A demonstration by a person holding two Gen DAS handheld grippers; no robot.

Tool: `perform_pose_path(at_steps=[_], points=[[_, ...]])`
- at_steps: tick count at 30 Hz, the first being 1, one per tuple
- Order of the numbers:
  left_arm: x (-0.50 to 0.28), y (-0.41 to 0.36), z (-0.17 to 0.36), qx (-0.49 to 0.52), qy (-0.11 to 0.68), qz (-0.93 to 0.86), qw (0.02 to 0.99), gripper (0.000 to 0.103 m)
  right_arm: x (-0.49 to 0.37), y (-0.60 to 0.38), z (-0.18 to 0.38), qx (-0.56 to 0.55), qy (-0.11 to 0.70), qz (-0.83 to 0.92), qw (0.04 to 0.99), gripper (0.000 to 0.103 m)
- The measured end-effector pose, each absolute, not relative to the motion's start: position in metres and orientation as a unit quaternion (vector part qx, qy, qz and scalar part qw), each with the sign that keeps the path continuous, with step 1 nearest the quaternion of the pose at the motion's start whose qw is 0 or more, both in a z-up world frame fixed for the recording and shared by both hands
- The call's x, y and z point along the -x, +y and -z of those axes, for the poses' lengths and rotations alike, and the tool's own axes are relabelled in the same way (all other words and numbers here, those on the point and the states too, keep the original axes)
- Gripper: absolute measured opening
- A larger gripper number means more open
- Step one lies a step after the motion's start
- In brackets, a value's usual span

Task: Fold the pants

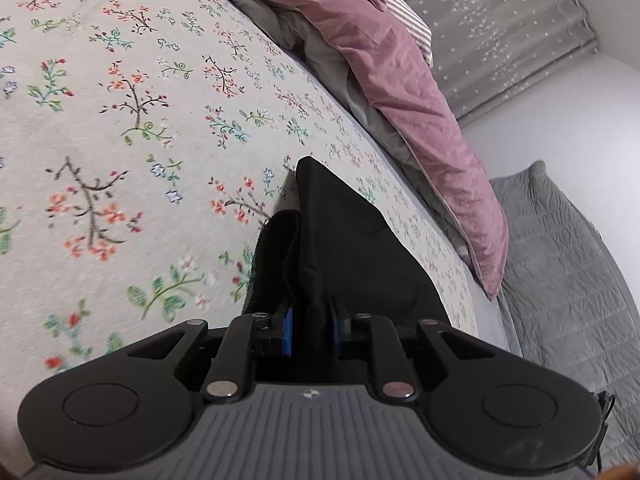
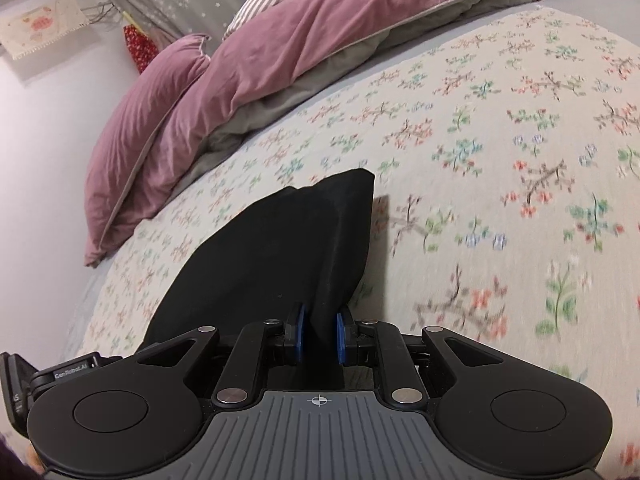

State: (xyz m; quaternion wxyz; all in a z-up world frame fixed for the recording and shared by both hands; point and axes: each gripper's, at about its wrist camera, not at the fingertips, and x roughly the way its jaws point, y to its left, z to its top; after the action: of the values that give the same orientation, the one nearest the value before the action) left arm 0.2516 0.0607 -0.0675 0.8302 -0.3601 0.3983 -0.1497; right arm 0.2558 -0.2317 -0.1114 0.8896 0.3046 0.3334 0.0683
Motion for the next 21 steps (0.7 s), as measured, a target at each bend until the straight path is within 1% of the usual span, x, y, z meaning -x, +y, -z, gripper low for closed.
perform_pose_path(at_steps=[3, 9, 10, 12, 16, 18, 20, 21], points=[[-0.255, 0.057, 0.069, 0.366, 0.394, 0.142, 0.831, 0.044, -0.268, -0.236, 0.113, -0.297, 0.33, -0.067, 0.894, 0.015], [-0.258, 0.047, 0.067, 0.34, 0.389, 0.136, 0.845, 0.046, -0.276, -0.241, 0.12, -0.285, 0.328, -0.071, 0.898, 0.017], [-0.257, 0.047, 0.065, 0.336, 0.39, 0.136, 0.846, 0.047, -0.275, -0.241, 0.12, -0.284, 0.329, -0.072, 0.898, 0.019], [-0.255, 0.045, 0.057, 0.316, 0.386, 0.124, 0.858, 0.053, -0.272, -0.243, 0.118, -0.282, 0.33, -0.07, 0.898, 0.022], [-0.238, 0.039, 0.025, 0.248, 0.336, 0.089, 0.904, 0.059, -0.26, -0.241, 0.1, -0.241, 0.322, -0.043, 0.914, 0.029], [-0.228, 0.031, 0.008, 0.213, 0.312, 0.109, 0.919, 0.062, -0.251, -0.236, 0.088, -0.211, 0.306, -0.028, 0.928, 0.039], [-0.219, 0.012, -0.002, 0.167, 0.301, 0.139, 0.929, 0.065, -0.244, -0.226, 0.08, -0.181, 0.293, -0.03, 0.938, 0.044], [-0.215, 0.001, -0.003, 0.143, 0.3, 0.156, 0.93, 0.066, -0.243, -0.219, 0.077, -0.165, 0.29, -0.037, 0.942, 0.044]])
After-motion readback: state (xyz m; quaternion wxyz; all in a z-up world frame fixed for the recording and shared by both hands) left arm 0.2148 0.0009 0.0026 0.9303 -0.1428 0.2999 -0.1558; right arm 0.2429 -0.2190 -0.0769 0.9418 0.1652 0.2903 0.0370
